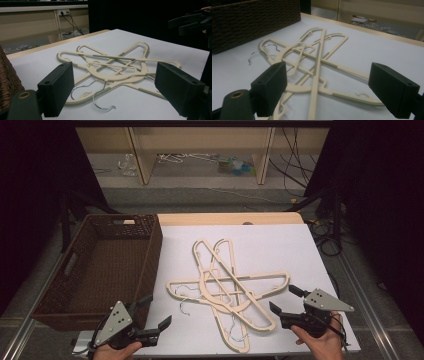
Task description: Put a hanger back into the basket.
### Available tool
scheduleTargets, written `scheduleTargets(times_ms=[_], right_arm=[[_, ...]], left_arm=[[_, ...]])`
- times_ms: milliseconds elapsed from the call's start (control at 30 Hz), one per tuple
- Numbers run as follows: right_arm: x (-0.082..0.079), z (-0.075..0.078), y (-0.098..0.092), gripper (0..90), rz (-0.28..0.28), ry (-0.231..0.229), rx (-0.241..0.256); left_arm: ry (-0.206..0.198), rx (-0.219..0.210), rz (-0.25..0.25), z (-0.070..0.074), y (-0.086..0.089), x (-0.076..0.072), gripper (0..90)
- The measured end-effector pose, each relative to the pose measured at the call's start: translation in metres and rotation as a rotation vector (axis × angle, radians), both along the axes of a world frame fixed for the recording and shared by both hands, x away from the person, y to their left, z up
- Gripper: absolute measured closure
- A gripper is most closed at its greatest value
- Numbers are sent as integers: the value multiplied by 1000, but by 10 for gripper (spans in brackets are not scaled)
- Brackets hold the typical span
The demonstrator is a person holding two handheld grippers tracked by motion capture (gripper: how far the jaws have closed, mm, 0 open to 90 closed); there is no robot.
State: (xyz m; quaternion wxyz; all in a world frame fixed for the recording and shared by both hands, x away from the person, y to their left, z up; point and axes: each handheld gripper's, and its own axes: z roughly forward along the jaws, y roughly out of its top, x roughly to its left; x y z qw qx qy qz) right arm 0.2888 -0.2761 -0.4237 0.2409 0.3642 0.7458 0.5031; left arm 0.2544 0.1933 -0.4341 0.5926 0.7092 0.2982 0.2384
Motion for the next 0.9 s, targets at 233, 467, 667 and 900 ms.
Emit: scheduleTargets(times_ms=[233, 467, 667, 900], right_arm=[[0, 0, 0, 166, 10, 10, -11], [1, -1, 1, 173, 18, 12, -10], [5, -1, 2, 176, 22, 38, -36], [23, -2, 11, 233, 76, 144, -134]], left_arm=[[-9, 14, -6, 0, 0, 1, 159], [-9, 13, -6, 0, 0, 1, 159], [4, 2, -1, -1, 0, 0, 159], [-7, -1, -11, -2, -1, 2, 158]])
